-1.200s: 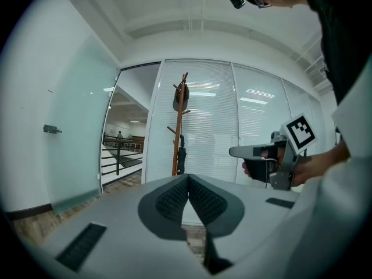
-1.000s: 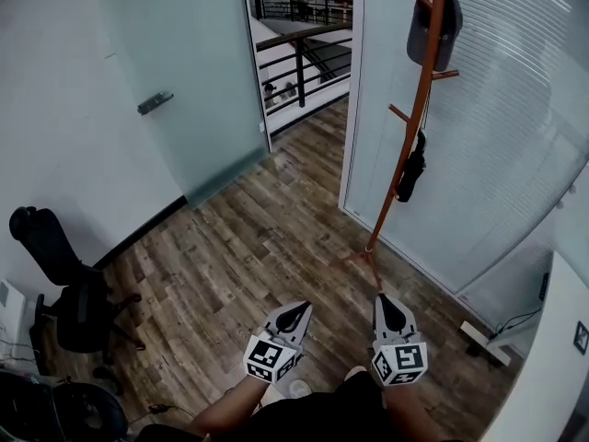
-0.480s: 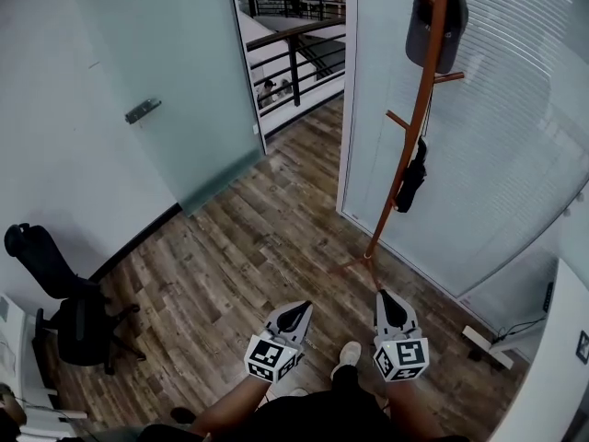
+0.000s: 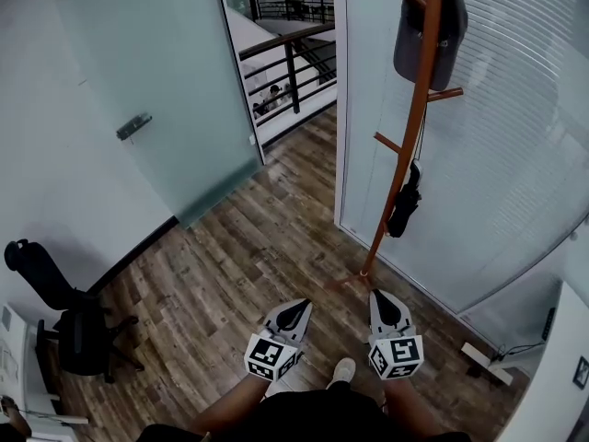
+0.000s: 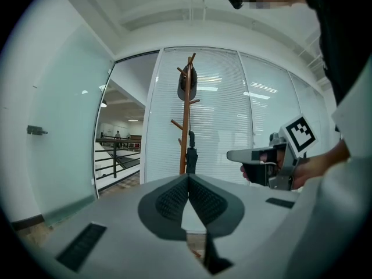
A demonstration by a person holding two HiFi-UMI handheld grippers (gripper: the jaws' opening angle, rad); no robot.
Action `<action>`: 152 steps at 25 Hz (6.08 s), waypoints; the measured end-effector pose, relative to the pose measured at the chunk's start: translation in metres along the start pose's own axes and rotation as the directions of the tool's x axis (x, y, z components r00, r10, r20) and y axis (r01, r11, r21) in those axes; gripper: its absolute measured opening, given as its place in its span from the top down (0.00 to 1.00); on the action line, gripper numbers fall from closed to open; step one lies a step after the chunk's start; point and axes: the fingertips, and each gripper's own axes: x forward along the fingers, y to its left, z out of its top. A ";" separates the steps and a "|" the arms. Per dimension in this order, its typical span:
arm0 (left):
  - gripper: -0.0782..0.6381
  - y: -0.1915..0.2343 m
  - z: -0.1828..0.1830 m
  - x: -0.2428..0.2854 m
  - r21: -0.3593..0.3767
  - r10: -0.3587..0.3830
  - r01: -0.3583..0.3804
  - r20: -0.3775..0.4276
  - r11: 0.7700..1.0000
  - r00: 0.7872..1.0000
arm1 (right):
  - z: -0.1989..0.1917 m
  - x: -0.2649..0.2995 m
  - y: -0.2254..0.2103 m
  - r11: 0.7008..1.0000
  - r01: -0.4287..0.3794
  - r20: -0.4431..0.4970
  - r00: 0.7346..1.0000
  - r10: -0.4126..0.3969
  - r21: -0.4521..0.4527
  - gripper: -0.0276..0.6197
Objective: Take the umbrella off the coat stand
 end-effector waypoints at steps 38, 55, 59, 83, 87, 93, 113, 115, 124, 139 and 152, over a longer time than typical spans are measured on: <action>0.87 0.054 0.028 0.242 -0.001 -0.164 0.164 -0.038 0.986 0.986 | -0.013 0.148 -0.187 0.982 0.187 -0.138 0.972 -0.189 -0.026 0.77; 0.87 0.082 0.029 0.286 0.004 -0.294 0.295 -0.073 0.955 0.953 | -0.064 0.202 -0.250 0.938 0.347 -0.239 0.911 -0.336 0.003 0.44; 0.87 0.089 0.028 0.291 0.000 -0.314 0.315 -0.078 0.949 0.946 | -0.064 0.211 -0.248 0.938 0.348 -0.225 0.912 -0.342 -0.016 0.47; 0.87 0.092 0.023 0.301 -0.001 -0.359 0.360 -0.096 0.933 0.928 | -0.013 0.202 -0.243 0.923 0.383 -0.083 0.920 -0.384 -0.025 0.60; 0.87 0.091 0.024 0.301 -0.002 -0.362 0.364 -0.093 0.932 0.927 | 0.010 0.198 -0.240 0.924 0.382 -0.040 0.923 -0.382 -0.013 0.61; 0.87 0.081 0.024 0.300 -0.002 -0.360 0.361 -0.087 0.932 0.929 | 0.050 0.184 -0.242 0.928 0.372 0.036 0.927 -0.373 0.016 0.61; 0.88 0.074 0.031 0.295 0.002 -0.336 0.337 -0.068 0.942 0.939 | 0.205 0.164 -0.239 0.947 0.319 0.303 0.899 -0.316 0.042 0.61; 0.87 0.074 0.032 0.296 0.002 -0.333 0.334 -0.067 0.943 0.941 | 0.216 0.161 -0.240 0.946 0.322 0.319 0.893 -0.317 0.040 0.61; 0.88 0.068 0.036 0.296 0.003 -0.346 0.347 -0.056 0.938 0.937 | 0.265 0.140 -0.251 0.922 0.385 0.407 0.839 -0.362 0.025 0.60; 0.87 0.058 0.073 0.290 0.007 -0.344 0.344 0.007 0.939 0.939 | 0.268 0.099 -0.256 0.894 0.449 0.397 0.820 -0.413 0.002 0.60; 0.87 0.030 0.077 0.277 -0.002 -0.354 0.355 0.027 0.935 0.935 | 0.206 0.083 -0.230 0.928 0.373 0.333 0.876 -0.350 -0.005 0.61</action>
